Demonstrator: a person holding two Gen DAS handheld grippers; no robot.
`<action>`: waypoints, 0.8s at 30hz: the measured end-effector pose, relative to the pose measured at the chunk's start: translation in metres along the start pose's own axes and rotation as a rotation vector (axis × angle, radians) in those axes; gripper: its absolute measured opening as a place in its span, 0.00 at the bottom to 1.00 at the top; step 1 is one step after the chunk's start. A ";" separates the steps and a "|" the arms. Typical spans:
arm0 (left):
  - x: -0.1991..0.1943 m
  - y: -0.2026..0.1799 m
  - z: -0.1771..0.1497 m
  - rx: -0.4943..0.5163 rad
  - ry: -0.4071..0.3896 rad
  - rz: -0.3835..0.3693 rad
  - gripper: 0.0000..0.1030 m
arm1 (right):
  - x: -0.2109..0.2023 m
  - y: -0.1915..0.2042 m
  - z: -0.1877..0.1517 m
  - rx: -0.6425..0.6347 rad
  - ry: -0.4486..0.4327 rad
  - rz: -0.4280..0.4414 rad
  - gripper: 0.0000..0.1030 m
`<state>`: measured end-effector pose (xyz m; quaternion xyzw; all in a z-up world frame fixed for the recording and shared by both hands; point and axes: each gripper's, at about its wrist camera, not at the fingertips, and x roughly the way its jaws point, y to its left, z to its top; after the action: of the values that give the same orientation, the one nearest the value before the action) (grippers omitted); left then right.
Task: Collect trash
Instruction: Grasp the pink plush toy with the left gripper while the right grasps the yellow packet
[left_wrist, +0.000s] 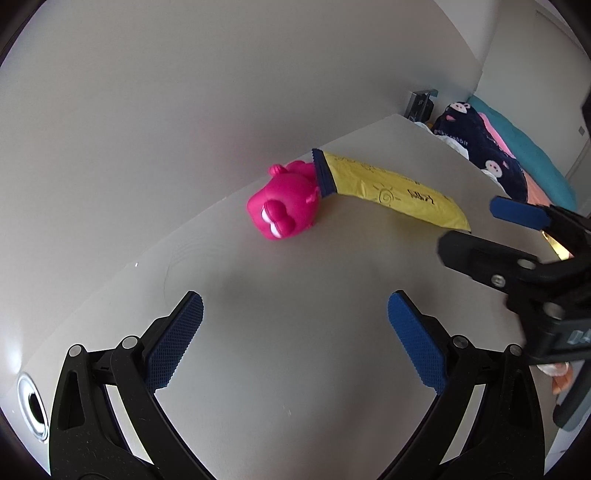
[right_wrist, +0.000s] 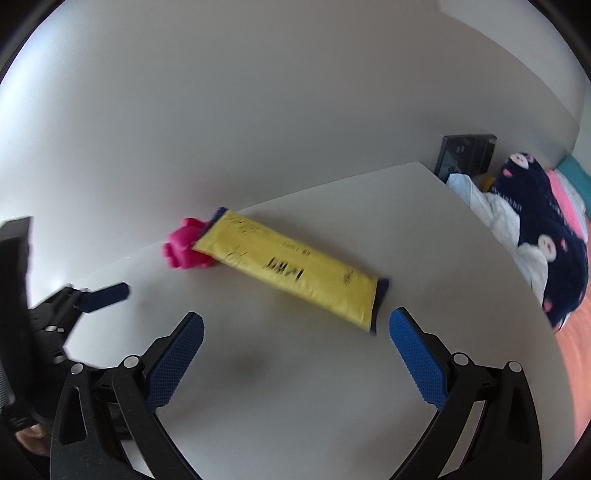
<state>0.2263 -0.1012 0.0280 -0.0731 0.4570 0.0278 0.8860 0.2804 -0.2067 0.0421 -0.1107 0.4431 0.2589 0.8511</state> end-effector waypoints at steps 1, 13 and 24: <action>0.002 0.000 0.003 0.003 -0.004 0.000 0.94 | 0.007 0.000 0.005 -0.019 0.012 -0.021 0.97; 0.020 -0.005 0.026 0.080 -0.023 -0.033 0.94 | 0.052 -0.003 0.022 -0.116 0.145 -0.092 0.71; 0.024 -0.009 0.042 0.101 -0.087 0.050 0.94 | 0.026 -0.030 0.012 0.030 0.082 -0.017 0.33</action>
<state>0.2750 -0.1042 0.0334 -0.0156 0.4205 0.0301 0.9067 0.3169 -0.2183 0.0270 -0.1122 0.4805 0.2401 0.8360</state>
